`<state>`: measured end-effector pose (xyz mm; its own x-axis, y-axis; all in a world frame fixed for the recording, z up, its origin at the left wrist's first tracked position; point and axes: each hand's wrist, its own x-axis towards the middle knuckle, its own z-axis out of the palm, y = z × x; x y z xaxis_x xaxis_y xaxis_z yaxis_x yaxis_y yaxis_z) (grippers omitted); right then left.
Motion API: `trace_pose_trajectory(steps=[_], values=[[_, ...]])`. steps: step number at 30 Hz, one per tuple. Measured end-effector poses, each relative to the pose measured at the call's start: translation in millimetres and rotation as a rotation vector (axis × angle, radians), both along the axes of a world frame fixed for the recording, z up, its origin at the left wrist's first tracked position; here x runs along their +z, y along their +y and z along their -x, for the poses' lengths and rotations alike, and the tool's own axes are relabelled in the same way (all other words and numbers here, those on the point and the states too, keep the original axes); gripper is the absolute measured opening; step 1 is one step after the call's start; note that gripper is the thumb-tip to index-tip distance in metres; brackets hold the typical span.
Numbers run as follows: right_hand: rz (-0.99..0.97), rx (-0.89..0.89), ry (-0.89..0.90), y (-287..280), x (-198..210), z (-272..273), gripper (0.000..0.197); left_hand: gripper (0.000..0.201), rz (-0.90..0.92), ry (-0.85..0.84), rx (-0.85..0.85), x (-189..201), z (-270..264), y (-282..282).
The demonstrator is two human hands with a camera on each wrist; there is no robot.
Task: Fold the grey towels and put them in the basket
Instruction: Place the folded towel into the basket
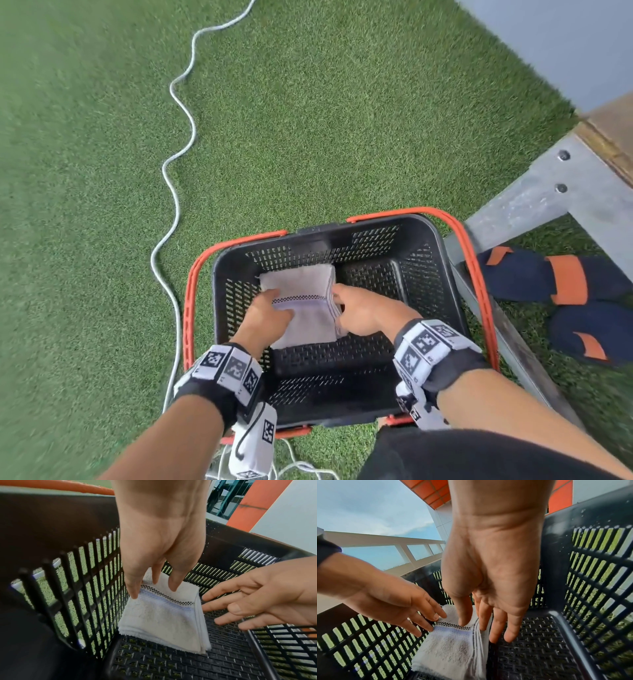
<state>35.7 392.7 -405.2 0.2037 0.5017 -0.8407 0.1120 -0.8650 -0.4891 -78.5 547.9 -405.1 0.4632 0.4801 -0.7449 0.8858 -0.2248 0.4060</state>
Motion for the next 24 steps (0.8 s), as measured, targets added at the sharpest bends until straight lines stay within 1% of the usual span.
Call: trace_pose_trajectory(steps=[3,7,9,11,14,15,19,22,24], values=[[-0.018,-0.020,-0.056,-7.6,6.4,-5.7,0.057,0.059,0.014,0.004,-0.013,0.9,-1.4,0.5],[-0.045,-0.078,-0.142,-24.5,26.1,-9.0,0.053,0.060,0.017,-0.011,-0.009,8.8,-3.2,1.5],[-0.085,-0.110,-0.202,-36.1,41.7,-7.5,0.048,0.053,0.018,-0.026,-0.014,17.6,-6.7,0.4],[-0.141,-0.175,-0.293,-49.0,61.9,-6.9,0.038,0.041,0.022,-0.056,-0.071,32.8,-13.5,-1.5],[-0.229,-0.350,-0.447,-70.3,99.1,-8.5,0.011,0.027,0.026,-0.124,-0.225,67.7,-26.3,-6.3],[-0.267,-0.408,-0.489,-77.6,114.1,-8.2,0.007,0.024,0.011,-0.158,-0.272,83.0,-31.2,-8.4],[-0.405,-0.576,-0.640,-111.1,178.9,5.1,0.004,0.015,-0.016,-0.317,-0.382,151.1,-47.7,-23.6],[-0.467,-0.637,-0.751,-134.8,224.8,16.7,0.005,0.017,-0.015,-0.401,-0.481,205.7,-54.0,-39.1],[-0.504,-0.663,-0.801,-150.5,253.1,22.7,0.006,0.019,-0.044,-0.455,-0.565,241.5,-57.5,-49.9]])
